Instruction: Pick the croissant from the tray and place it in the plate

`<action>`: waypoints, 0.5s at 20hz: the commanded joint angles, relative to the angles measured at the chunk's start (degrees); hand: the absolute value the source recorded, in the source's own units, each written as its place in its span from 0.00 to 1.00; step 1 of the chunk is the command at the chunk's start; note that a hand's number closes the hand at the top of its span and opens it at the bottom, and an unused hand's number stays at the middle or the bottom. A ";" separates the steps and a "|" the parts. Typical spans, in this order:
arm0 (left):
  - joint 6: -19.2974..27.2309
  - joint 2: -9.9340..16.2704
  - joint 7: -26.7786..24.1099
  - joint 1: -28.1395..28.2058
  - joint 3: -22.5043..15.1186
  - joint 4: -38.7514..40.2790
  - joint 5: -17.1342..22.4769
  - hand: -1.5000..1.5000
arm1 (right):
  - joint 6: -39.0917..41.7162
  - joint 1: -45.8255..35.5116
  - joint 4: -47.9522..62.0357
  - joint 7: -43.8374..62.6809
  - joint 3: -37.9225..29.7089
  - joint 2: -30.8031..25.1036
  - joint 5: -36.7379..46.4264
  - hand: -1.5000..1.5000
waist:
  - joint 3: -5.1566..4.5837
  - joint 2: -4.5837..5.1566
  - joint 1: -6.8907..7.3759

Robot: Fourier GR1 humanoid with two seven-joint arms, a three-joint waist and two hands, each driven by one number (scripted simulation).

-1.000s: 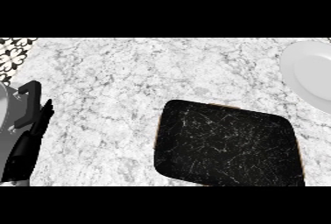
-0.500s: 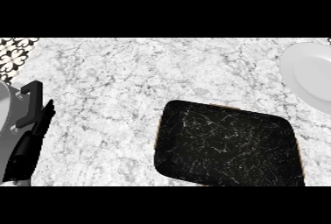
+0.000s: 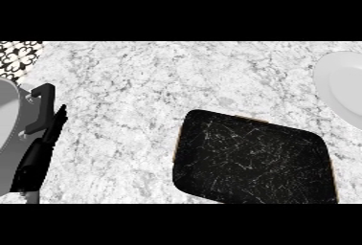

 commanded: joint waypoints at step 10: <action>-1.00 0.09 1.27 -3.59 -0.19 2.14 -0.53 0.50 | 7.47 -11.56 9.65 -5.79 12.33 2.16 6.86 1.00 | -0.43 -0.11 1.59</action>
